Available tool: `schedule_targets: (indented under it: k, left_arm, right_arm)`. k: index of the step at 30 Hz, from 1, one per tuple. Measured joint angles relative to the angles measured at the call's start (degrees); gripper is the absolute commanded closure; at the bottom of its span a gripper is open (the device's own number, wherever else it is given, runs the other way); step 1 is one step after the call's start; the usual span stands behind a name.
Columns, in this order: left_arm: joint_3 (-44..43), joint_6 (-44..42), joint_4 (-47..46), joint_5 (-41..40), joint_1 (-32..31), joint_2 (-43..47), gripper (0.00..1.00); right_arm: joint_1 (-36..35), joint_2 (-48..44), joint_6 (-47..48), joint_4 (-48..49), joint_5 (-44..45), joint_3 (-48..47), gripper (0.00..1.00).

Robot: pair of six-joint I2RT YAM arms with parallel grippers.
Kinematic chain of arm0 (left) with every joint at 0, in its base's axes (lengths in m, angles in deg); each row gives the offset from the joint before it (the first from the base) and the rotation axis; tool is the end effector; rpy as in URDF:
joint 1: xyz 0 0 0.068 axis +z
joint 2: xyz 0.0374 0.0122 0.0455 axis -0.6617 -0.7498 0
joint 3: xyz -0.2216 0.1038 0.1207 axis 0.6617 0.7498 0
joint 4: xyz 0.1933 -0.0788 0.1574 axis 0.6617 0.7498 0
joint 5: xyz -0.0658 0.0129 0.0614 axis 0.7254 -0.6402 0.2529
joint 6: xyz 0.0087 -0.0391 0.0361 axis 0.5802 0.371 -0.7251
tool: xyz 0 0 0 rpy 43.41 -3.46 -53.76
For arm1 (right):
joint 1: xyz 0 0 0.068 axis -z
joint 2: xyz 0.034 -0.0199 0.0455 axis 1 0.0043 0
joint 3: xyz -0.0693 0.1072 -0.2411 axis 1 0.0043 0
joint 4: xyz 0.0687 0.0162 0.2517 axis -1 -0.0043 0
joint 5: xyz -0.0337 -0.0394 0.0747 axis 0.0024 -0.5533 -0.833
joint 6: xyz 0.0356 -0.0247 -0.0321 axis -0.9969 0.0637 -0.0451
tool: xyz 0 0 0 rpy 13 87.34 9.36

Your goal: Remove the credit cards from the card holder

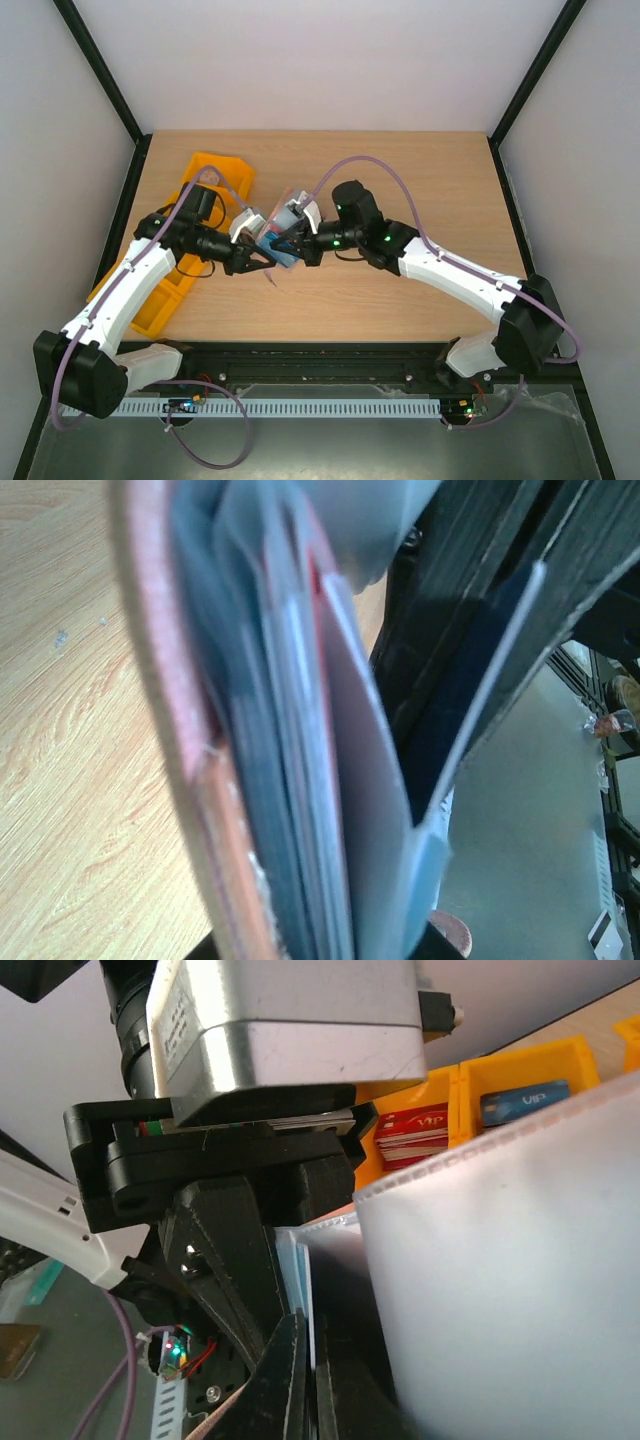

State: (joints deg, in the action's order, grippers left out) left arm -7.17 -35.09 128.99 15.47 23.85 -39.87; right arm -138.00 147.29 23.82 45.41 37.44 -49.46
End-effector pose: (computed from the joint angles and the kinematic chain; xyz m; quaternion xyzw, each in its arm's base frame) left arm 0.1996 -0.0945 0.3042 0.3900 0.7595 -0.4548 0.2534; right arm 0.1964 0.2596 0.3243 -0.4650 0.6260 0.5479 0.3027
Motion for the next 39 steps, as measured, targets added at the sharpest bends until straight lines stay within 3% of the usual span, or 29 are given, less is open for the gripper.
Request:
schedule_targets:
  k: [4,5,6,8,10,13,14,16,20,25,39]
  left_arm:
    - [0.00,0.13,-0.26,0.70,0.44,-0.02,0.97]
    - [0.00,0.11,-0.50,1.14,0.50,-0.02,0.90]
    - [0.00,0.09,-0.70,1.57,0.46,-0.02,0.75]
    - [0.02,-0.22,-1.18,2.29,0.35,-0.02,0.67]
    - [0.02,-0.37,-1.66,3.15,0.57,0.00,0.70]
    - [0.02,-0.57,-1.79,4.55,0.92,0.00,0.94]
    - [0.02,-0.68,-1.73,4.63,1.07,0.00,0.97]
    - [0.11,-0.59,-1.90,5.11,1.68,0.00,0.98]
    - [0.15,-0.48,-2.16,6.56,2.14,0.02,0.98]
    - [0.15,-0.59,-2.21,7.69,2.91,0.07,0.98]
    - [0.48,-1.62,-2.21,7.72,3.26,0.35,0.98]
  right_arm:
    - [-0.50,-1.11,0.92,-0.20,2.60,0.31,0.98]
    - [-0.48,-1.64,0.98,-0.20,2.99,0.57,0.98]
    - [-0.37,-2.23,0.98,-0.17,3.41,0.85,0.98]
    - [-0.17,-2.93,0.90,-0.09,3.61,1.18,0.98]
    - [0.42,-3.72,0.61,-0.28,3.63,1.60,0.98]
    - [1.33,-3.96,0.04,-0.17,2.51,2.01,0.98]
    - [1.60,-3.96,-0.20,-0.11,1.84,2.03,0.98]
    - [1.70,-4.13,-0.26,0.28,0.59,2.05,0.98]
    - [1.68,-4.24,-0.55,0.72,-0.28,2.12,0.84]
    - [1.79,-4.52,-0.81,0.68,-0.57,2.71,0.79]
    - [4.22,-7.50,-1.31,0.09,-0.07,4.92,0.78]
